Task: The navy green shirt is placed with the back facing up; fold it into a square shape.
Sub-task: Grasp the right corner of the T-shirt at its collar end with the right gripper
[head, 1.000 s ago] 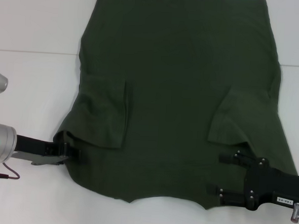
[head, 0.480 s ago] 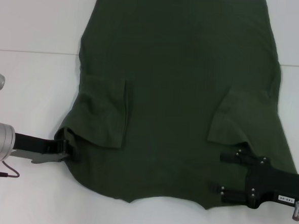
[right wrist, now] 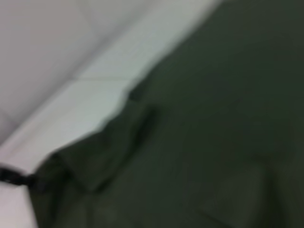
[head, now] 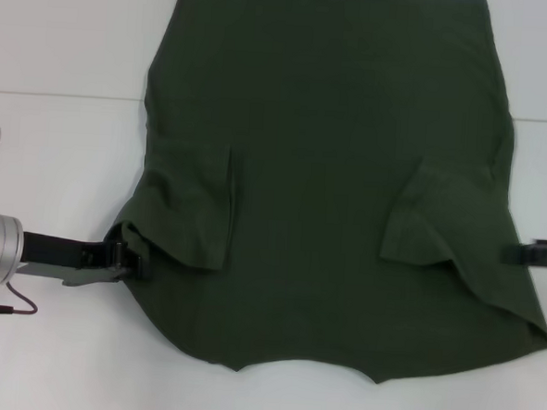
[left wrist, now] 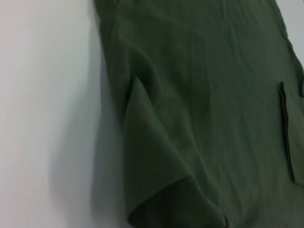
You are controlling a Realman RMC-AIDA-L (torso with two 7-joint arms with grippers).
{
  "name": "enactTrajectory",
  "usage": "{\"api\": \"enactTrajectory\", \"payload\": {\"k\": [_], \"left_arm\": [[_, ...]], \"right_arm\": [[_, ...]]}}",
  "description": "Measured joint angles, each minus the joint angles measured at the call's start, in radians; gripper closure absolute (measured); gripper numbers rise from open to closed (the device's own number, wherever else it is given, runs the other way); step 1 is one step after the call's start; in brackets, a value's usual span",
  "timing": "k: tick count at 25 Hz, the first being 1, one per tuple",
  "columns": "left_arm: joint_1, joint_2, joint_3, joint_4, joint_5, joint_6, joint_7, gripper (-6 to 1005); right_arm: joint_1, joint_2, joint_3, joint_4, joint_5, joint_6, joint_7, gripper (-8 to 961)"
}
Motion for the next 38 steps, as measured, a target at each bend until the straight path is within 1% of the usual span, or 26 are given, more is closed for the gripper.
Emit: {"api": "enactTrajectory", "payload": {"k": [2,3,4,5,8,10,12,17,19,24,28,38], "left_arm": [[0.0,0.001,-0.002,0.001,0.0,0.007,0.011,970],[0.002,0.002,-0.003,0.002,0.0,0.009,0.016,970],[0.003,0.002,-0.005,0.003,0.0,0.012,0.028,969],[0.004,0.003,-0.006,0.003,0.0,0.014,0.037,969],[0.004,0.003,-0.013,0.004,-0.002,0.013,0.061,969],[0.005,0.006,-0.032,0.004,-0.002,0.014,0.074,969],[0.005,0.008,-0.044,0.003,-0.002,0.019,0.082,969],[0.006,0.009,-0.052,0.003,-0.002,0.032,0.085,969],[0.006,0.01,-0.056,0.004,-0.002,0.034,0.086,970],[0.006,0.01,-0.057,0.002,-0.001,0.035,0.091,969],[0.006,0.01,-0.057,0.0,-0.001,0.036,0.093,969],[0.006,0.01,-0.057,-0.001,-0.006,0.036,0.096,971]], "right_arm": [[0.039,-0.052,0.004,0.004,-0.086,-0.04,0.199,28],[0.058,-0.069,0.011,0.013,-0.123,-0.071,0.259,28],[0.078,-0.083,0.024,0.018,-0.162,-0.098,0.305,29],[0.099,-0.089,0.046,0.021,-0.208,-0.131,0.338,29],[0.15,-0.081,0.085,0.021,-0.362,-0.171,0.363,71],[0.169,-0.072,0.083,0.036,-0.435,-0.161,0.377,99],[0.181,-0.064,0.078,0.065,-0.466,-0.14,0.379,101],[0.186,-0.042,0.058,0.097,-0.474,-0.089,0.369,104],[0.186,-0.038,0.049,0.112,-0.475,-0.069,0.366,104],[0.179,-0.037,0.022,0.133,-0.476,-0.036,0.363,108],[0.179,-0.036,0.02,0.139,-0.487,-0.02,0.36,120],[0.189,-0.013,0.013,0.142,-0.51,0.003,0.348,150]]}}
